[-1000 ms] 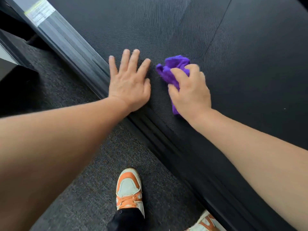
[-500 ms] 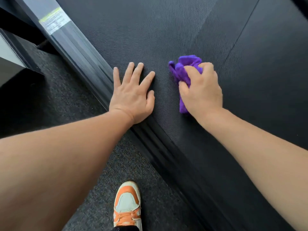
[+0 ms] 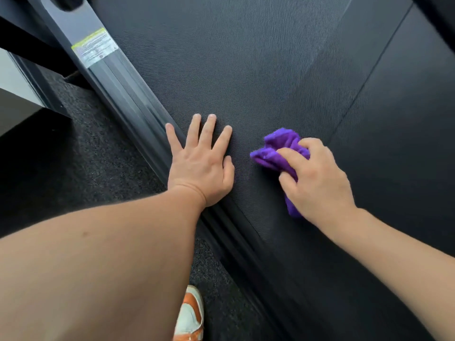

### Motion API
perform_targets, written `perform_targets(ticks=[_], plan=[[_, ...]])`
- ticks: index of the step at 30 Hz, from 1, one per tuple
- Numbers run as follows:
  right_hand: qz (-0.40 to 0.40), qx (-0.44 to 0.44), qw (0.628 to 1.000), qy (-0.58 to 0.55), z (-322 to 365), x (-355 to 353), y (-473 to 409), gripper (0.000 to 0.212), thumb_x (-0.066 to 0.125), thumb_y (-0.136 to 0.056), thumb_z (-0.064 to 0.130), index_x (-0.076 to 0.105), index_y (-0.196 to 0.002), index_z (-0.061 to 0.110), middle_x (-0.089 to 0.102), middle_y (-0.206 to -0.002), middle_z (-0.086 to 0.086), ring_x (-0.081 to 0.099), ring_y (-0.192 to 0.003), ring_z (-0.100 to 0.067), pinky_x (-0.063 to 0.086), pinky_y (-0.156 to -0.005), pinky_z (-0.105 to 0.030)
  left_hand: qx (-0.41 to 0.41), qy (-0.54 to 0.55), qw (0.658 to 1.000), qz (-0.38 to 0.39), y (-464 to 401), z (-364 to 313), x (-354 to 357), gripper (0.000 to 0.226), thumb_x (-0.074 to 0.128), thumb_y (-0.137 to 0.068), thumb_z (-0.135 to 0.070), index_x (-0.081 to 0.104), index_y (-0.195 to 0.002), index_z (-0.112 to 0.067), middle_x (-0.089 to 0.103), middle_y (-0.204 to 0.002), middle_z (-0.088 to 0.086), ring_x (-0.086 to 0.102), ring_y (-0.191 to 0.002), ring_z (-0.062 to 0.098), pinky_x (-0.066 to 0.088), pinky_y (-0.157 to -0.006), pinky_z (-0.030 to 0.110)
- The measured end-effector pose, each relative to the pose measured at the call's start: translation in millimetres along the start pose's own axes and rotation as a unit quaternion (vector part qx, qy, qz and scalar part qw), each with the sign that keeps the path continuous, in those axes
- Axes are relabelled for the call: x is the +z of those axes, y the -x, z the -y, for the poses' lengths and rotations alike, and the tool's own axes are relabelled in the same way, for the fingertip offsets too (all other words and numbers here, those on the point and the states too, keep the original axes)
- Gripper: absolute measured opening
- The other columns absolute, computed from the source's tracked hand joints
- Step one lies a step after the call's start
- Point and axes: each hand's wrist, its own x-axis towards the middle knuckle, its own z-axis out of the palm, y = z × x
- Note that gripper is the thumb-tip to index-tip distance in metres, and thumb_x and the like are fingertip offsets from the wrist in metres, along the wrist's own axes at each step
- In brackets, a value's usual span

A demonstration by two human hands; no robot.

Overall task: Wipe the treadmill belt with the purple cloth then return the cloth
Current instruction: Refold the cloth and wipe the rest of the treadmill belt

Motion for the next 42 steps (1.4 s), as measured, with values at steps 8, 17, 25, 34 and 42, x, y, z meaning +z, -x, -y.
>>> perform_targets(ticks=[8,17,25,34,42], plan=[[-0.041,-0.011,0.998,-0.039,45.5,10.7,-68.1,0.037,0.065,-0.084,0.027,0.064,-0.12,0.022,0.051,-0.123,-0.011,0.052,-0.102,-0.032,0.048,-0.068,-0.041,-0.004,0.013,1.0,0.0,-0.1,0.1,-0.7,0.065,0.035,-0.089,-0.042,0.039,-0.151,-0.023,0.027,-0.164,0.011,0.015,-0.154,0.036,0.002,-0.116,0.074],[0.012,-0.037,0.999,-0.03,19.7,6.0,-15.3,0.043,0.071,-0.076,0.025,0.065,-0.119,0.025,0.052,-0.117,-0.005,0.054,-0.098,-0.03,0.051,-0.055,-0.039,0.002,0.016,1.0,-0.003,-1.5,1.1,1.7,0.068,0.038,-0.087,-0.041,0.042,-0.152,-0.021,0.032,-0.162,0.014,0.02,-0.152,0.038,0.005,-0.114,0.076],[-0.058,0.033,0.997,-0.044,48.0,11.6,-88.5,0.042,0.063,-0.089,0.043,0.062,-0.126,0.024,0.049,-0.123,-0.01,0.051,-0.105,-0.031,0.049,-0.074,-0.042,0.009,0.013,1.0,0.008,-1.5,1.6,1.6,0.069,0.037,-0.091,-0.046,0.037,-0.154,-0.02,0.024,-0.165,0.015,0.015,-0.155,0.035,0.002,-0.114,0.076],[-0.05,-0.011,0.999,-0.003,47.0,35.1,-54.1,0.038,0.068,-0.088,0.036,0.065,-0.123,0.023,0.056,-0.121,-0.014,0.054,-0.087,-0.031,0.051,-0.056,-0.039,0.017,0.023,0.999,0.021,-2.3,1.2,-3.0,0.067,0.038,-0.09,-0.05,0.04,-0.149,-0.018,0.028,-0.164,0.016,0.019,-0.153,0.037,0.004,-0.115,0.075],[-0.069,0.013,0.997,0.021,52.5,47.2,-53.4,0.041,0.067,-0.085,0.036,0.064,-0.123,0.022,0.055,-0.122,-0.015,0.051,-0.083,-0.031,0.049,-0.055,-0.039,-0.004,-0.021,1.0,0.002,-59.6,77.0,-27.2,0.07,0.023,-0.093,-0.059,0.029,-0.156,-0.03,0.016,-0.169,0.006,0.003,-0.156,0.031,-0.002,-0.114,0.075]])
